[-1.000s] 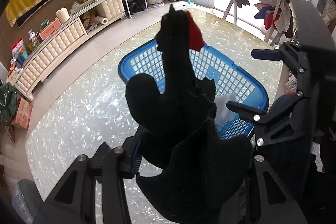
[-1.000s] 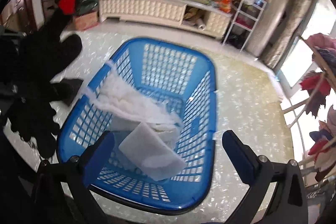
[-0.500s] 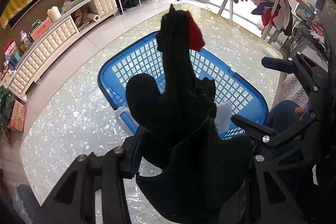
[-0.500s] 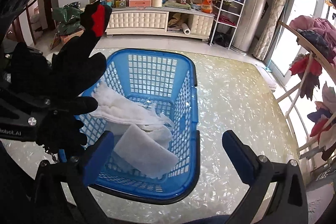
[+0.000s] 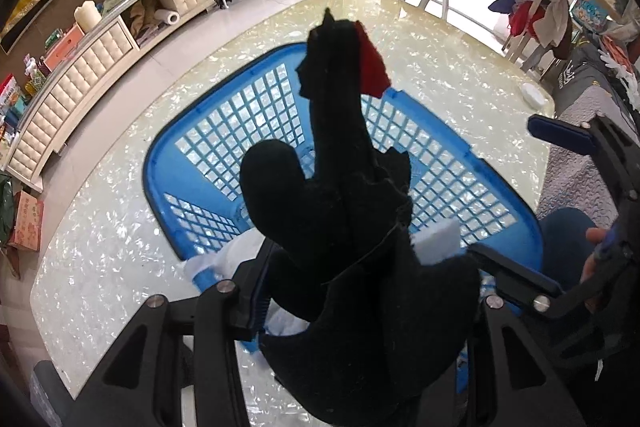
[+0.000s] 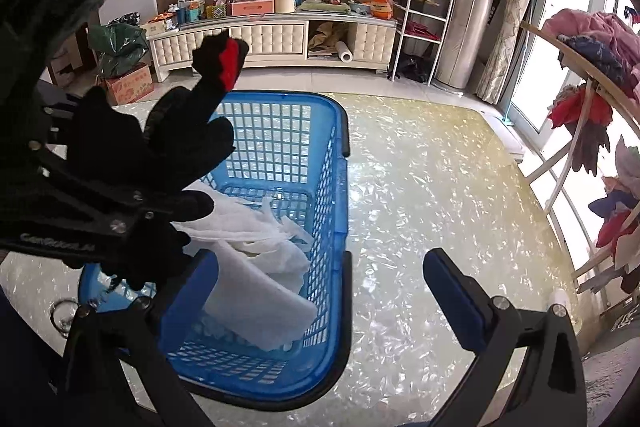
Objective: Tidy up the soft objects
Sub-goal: 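Lower the black plush toy into the basket and open the left gripper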
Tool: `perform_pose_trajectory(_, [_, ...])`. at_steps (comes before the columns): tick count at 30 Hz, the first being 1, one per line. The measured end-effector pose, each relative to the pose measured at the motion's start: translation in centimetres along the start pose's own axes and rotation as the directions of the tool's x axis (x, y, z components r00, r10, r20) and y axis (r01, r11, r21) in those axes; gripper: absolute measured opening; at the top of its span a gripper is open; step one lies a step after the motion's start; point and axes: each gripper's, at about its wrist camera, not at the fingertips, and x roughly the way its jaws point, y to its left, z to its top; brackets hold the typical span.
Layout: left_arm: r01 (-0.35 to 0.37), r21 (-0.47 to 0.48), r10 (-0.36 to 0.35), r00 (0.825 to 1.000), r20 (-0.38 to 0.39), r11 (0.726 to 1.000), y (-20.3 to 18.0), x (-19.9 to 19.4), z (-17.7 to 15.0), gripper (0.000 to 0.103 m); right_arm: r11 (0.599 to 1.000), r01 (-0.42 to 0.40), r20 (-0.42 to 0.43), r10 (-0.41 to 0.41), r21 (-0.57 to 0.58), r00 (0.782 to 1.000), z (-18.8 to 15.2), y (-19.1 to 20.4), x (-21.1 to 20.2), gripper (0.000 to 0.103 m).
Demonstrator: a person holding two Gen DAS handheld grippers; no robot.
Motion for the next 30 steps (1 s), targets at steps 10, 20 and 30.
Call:
perform_pose_trajectory(10, [-0.004,0.004,0.004,0.997,-0.078,1.0,0.3,4.1,1.0,0.044,0.999,-0.021,-0.012,0.021,0.03,1.0,0.1,-0.3,0.9,0.103])
perform_pose_trajectory(20, [-0.008,0.035,0.01,0.998,-0.059,0.999,-0.2,4.3,1.0,0.045,0.999,-0.032,-0.025,0.033,0.04,0.999,0.3,-0.1,1.3,0.103])
perform_pose_trajectory(30, [-0.018,0.043,0.019,1.0,-0.023,0.999,-0.2,4.0,1.1,0.055,0.997,-0.029,-0.036,0.032,0.068,0.999,0.4,-1.0,1.4,0.103])
